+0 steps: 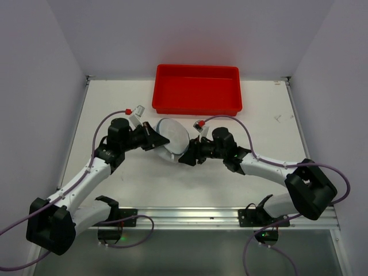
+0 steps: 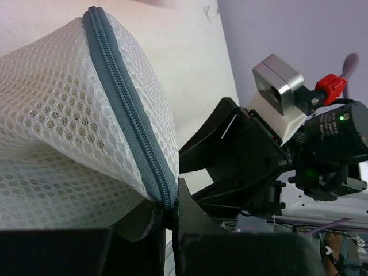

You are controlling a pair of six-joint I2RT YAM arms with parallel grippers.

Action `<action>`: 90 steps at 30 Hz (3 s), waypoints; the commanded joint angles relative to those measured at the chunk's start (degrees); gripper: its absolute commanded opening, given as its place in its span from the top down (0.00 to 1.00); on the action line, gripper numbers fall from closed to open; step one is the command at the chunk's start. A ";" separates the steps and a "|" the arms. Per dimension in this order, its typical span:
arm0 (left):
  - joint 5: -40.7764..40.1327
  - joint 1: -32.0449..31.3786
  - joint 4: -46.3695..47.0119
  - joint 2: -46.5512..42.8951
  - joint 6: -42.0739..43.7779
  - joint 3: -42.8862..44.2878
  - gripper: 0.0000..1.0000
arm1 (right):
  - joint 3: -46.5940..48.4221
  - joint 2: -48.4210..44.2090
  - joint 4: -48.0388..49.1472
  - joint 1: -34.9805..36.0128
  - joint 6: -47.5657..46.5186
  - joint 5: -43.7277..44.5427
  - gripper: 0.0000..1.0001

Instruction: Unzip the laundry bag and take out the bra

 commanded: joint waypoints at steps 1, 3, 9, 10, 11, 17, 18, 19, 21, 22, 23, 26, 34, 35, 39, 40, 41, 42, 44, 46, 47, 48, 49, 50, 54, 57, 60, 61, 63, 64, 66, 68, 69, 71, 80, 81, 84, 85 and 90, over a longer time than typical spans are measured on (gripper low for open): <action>4.24 0.25 5.56 -1.65 -3.74 0.32 1.00 | -0.01 -0.84 4.26 0.06 -2.05 -3.32 0.48; 5.03 0.25 6.44 -2.17 -4.79 0.14 1.00 | -0.01 -0.93 4.26 0.06 -2.32 -3.06 0.48; 5.74 0.25 5.57 -3.41 -4.71 0.49 1.00 | -0.36 -2.33 4.26 -0.38 -3.46 -2.62 0.46; 5.91 0.25 5.57 -3.49 -4.79 0.49 1.00 | -0.45 -2.51 4.26 -0.47 -3.63 -3.23 0.46; 6.00 0.25 5.65 -3.50 -4.97 0.41 1.00 | -0.36 -2.77 4.26 -0.56 -3.98 -3.49 0.46; 8.20 0.25 6.45 -3.32 -5.41 0.32 1.00 | -0.10 -4.09 4.35 -0.56 -5.74 -4.55 0.46; 8.29 0.34 6.27 -3.41 -5.41 0.23 1.00 | -0.10 -4.44 4.53 -0.56 -5.92 -4.90 0.46; 8.29 0.25 6.27 -3.49 -5.32 0.14 1.00 | -0.10 -4.62 4.96 -0.56 -6.01 -5.34 0.46; 8.46 0.25 6.18 -3.50 -5.32 0.05 1.00 | 0.08 -4.80 5.32 -0.56 -6.36 -5.96 0.47; 8.46 0.25 6.18 -3.50 -5.32 -0.03 1.00 | 0.16 -5.06 5.32 -0.56 -6.62 -5.96 0.48; 8.46 0.25 6.09 -3.50 -5.24 -0.03 1.00 | 0.16 -5.23 5.40 -0.56 -6.80 -5.87 0.49; 8.55 0.25 6.01 -3.50 -5.06 -0.21 1.00 | -0.10 -6.02 5.76 -0.65 -6.80 -5.70 0.59; 8.46 0.25 5.83 -2.79 -4.01 0.40 1.00 | -1.68 -8.48 3.04 -0.74 -7.68 -2.80 1.00; 8.38 0.25 4.96 -2.36 -2.87 0.49 1.00 | -1.68 -9.62 1.03 -0.82 -8.11 -2.53 1.00; 7.84 0.34 3.46 -0.51 0.47 1.63 1.00 | -1.51 -13.22 -6.26 -0.74 -9.87 2.29 1.00; 8.02 0.34 3.20 0.10 1.35 1.90 1.00 | -1.33 -14.02 -8.20 -0.74 -10.14 4.04 1.00; 8.11 0.34 2.67 1.41 3.18 2.25 1.00 | -1.24 -14.72 -12.22 -0.74 -10.66 7.45 1.00; 8.63 0.34 2.23 2.12 4.68 3.03 1.00 | -1.07 -16.29 -14.44 -0.74 -11.01 8.97 1.00; 8.38 0.60 -1.52 4.67 9.32 4.18 1.00 | -1.33 -17.89 -18.82 -0.74 -10.93 12.48 1.00; 8.46 0.69 -2.69 6.25 12.85 6.02 1.00 | -0.72 -19.38 -23.58 -0.74 -11.46 16.18 1.00; 8.20 0.78 -3.74 7.83 15.92 6.55 1.00 | -0.54 -19.73 -26.82 -0.74 -11.72 17.58 1.00; 8.37 0.78 -4.01 8.63 17.69 7.86 1.00 | -0.45 -20.00 -28.15 -0.65 -11.63 18.55 1.00; 8.72 0.78 -4.19 9.50 19.45 8.48 1.00 | -0.28 -20.00 -29.13 -0.65 -11.29 19.09 1.00; 8.81 0.78 -4.54 11.34 22.77 9.01 1.00 | -0.19 -19.92 -30.70 -0.39 -11.02 18.83 1.00; 9.43 0.78 -5.68 15.92 26.41 12.70 0.89 | 2.61 -17.81 -29.93 4.70 -9.53 20.32 1.00; 8.30 0.87 -4.72 16.46 22.82 12.71 0.47 | 6.91 -12.28 -27.39 8.57 -6.02 20.24 1.00; 2.07 0.78 -6.29 13.04 17.98 11.05 0.01 | 10.17 -6.57 -22.03 11.65 -1.19 21.11 1.00; 0.05 0.78 -7.86 9.98 15.18 9.56 0.00 | 10.36 -5.42 -17.14 12.96 1.44 21.55 1.00; -6.52 0.78 -10.85 6.45 12.18 8.41 0.00 | 10.97 -2.09 -12.98 14.11 4.26 22.95 1.00; -8.13 0.78 -11.91 2.61 9.38 7.53 0.00 | 11.76 -0.59 -11.92 14.90 6.36 23.31 1.00; -12.27 0.78 -14.38 -1.54 6.82 4.81 0.00 | 14.91 3.61 -11.82 15.43 7.70 23.92 1.00; -15.51 0.69 -15.52 -7.52 1.90 1.13 0.00 | 16.33 5.30 -11.30 16.22 8.67 24.97 1.00; -16.31 0.61 -15.53 -9.28 0.06 -0.20 0.00 | 16.51 6.09 -11.21 16.31 9.02 25.50 1.00; -17.55 0.25 -15.18 -13.68 -4.35 -3.97 0.00 | 16.60 6.45 -10.68 16.58 9.20 25.94 1.00; -29.59 0.25 -21.16 -13.17 1.97 -1.00 0.00 | 17.13 7.42 -12.08 16.84 9.99 27.53 1.00; -28.29 0.25 -20.11 -10.90 2.06 -0.91 0.00 | 16.87 7.07 -12.08 16.93 9.90 28.40 1.00; -18.89 0.16 -11.77 -4.06 1.27 -1.53 0.00 | 14.85 4.88 -12.17 16.84 10.25 30.25 1.00; -16.44 0.16 -7.05 -2.11 0.66 -1.44 0.00 | 14.23 4.17 -12.52 16.84 10.77 31.82 1.00; -9.20 -0.54 5.47 6.16 1.53 1.28 0.00 | 10.80 0.13 -14.54 16.84 13.76 36.31 1.00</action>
